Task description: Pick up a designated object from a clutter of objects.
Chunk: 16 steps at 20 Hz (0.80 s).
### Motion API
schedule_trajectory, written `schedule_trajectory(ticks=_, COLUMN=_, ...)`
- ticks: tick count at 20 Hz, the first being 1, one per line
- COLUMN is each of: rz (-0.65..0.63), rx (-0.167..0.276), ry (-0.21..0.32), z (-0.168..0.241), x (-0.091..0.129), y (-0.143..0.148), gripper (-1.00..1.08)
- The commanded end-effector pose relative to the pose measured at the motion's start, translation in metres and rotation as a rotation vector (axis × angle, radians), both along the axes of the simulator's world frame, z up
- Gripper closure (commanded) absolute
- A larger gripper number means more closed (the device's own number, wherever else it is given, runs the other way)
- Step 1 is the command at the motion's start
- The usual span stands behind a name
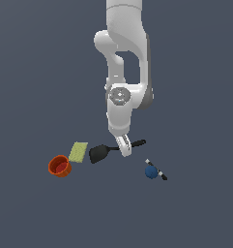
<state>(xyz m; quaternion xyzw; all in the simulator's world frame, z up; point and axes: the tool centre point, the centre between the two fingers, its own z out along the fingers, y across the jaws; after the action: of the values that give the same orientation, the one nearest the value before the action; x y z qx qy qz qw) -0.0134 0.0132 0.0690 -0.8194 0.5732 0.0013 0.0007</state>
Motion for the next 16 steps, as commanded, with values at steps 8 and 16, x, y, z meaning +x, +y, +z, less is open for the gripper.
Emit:
schedule_trajectory(ticks=8, rz=-0.009, rx=-0.002, ry=0.000, z=-0.009, x=-0.001, y=-0.001, gripper=-0.92)
schedule_trajectory(ticks=16, rz=-0.014, rx=-0.002, ry=-0.001, z=-0.042, x=-0.002, y=-0.001, gripper=-0.92)
